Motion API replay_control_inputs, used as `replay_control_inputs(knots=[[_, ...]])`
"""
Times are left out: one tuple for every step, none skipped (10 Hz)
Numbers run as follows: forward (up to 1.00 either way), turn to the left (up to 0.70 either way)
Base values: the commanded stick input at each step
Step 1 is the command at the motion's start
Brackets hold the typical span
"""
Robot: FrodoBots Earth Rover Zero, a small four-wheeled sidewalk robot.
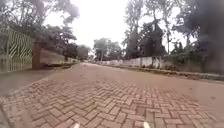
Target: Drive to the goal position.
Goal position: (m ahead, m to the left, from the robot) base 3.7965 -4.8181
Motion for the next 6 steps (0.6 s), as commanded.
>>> replay_control_inputs(knots=[[0.50, 0.00], [0.50, 0.04], [0.50, 0.01], [0.50, 0.12], [0.50, 0.17], [0.50, 0.11]])
